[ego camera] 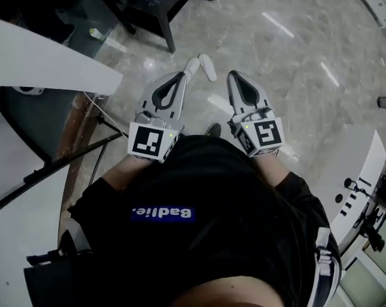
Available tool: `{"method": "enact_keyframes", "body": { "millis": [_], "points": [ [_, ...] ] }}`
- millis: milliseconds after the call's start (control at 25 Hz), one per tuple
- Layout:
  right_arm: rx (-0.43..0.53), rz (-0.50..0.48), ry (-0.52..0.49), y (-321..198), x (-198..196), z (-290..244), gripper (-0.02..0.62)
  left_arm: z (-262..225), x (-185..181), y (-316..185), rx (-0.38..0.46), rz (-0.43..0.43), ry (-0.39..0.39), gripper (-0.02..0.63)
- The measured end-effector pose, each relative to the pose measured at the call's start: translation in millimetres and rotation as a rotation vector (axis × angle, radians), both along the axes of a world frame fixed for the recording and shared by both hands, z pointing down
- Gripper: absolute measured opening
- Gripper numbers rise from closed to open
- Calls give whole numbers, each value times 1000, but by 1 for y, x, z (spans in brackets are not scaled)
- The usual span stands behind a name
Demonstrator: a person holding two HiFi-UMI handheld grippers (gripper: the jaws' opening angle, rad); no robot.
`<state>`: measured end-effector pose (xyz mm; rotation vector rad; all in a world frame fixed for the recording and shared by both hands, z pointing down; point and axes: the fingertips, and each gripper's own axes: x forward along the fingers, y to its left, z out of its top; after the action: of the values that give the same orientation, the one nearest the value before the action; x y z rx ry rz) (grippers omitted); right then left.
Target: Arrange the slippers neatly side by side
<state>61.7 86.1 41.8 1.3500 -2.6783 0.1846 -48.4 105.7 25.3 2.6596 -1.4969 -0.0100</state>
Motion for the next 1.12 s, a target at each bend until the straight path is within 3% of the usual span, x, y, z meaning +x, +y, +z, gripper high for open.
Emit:
{"method": "enact_keyframes", "body": {
  "millis": [160,360,560,760,1120],
  "points": [
    [-40,14,72,-16,-24,33,0,28,-45,-16,-13,-40,45,-14],
    [-92,53,129,-35,-30,62,2,58,-74,-33,-56,-39,22,-14],
    [-114,112,165,-41,-7,75,3,47,-65,-33,-39,-24,22,-14],
    [-171,126,175,-63,16,106,38,63,-54,-50,-91,-36,3,-14],
    [-330,65,235,-116,97,222,84,95,-6,-88,-143,-131,-134,-14]
  ]
}}
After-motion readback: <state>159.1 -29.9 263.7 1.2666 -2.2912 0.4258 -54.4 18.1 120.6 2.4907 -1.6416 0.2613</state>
